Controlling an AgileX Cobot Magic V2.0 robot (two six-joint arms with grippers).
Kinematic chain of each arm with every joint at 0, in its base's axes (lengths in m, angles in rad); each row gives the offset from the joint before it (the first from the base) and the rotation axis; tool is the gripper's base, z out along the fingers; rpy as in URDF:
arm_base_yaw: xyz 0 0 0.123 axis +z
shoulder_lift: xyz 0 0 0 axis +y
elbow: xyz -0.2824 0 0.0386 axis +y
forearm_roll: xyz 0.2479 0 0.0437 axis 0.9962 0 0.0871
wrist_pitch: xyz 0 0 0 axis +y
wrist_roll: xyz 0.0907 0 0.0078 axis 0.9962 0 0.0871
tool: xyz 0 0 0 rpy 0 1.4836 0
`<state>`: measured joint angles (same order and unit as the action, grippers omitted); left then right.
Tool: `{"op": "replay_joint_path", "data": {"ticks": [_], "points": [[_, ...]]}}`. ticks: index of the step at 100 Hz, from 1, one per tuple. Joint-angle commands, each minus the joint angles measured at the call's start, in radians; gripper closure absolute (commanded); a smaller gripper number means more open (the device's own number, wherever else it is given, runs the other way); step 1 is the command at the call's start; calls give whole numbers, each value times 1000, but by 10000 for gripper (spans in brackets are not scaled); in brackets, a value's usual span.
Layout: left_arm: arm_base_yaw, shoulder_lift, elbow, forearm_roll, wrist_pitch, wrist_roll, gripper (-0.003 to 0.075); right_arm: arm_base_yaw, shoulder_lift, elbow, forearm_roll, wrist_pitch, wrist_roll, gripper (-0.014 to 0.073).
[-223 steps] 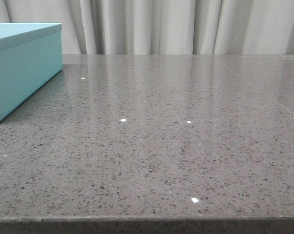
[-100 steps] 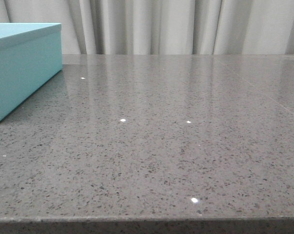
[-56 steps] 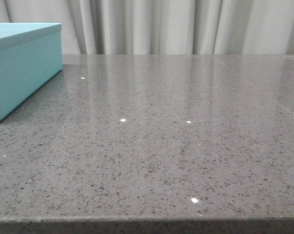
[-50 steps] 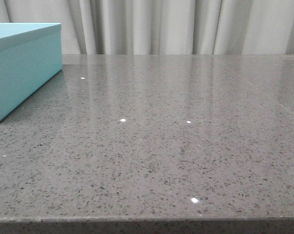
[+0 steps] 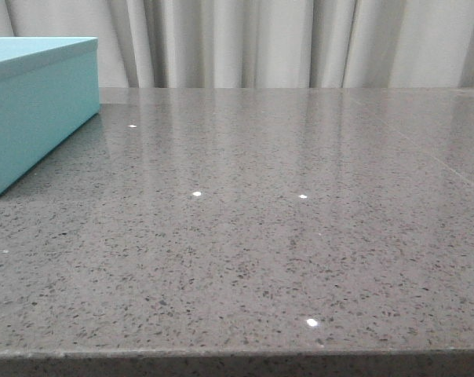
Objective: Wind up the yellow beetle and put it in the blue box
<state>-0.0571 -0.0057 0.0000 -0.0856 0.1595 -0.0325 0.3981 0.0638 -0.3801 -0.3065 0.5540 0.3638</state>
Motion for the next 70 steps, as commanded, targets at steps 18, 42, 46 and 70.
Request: {"op": "replay_joint_path", "data": {"ticks": [18, 42, 46, 70], "points": [[0, -32, 22, -2, -75, -6, 739, -185, 14, 141, 168, -517, -161, 662], [0, -32, 22, -2, -75, -6, 739, -318, 9, 268, 234, -638, -259, 662], [0, -32, 22, -2, -75, -6, 739, -338, 1, 287, 241, -631, -259, 662], [0, -32, 22, -2, -75, -6, 739, -389, -93, 396, 278, -596, -259, 662]]}}
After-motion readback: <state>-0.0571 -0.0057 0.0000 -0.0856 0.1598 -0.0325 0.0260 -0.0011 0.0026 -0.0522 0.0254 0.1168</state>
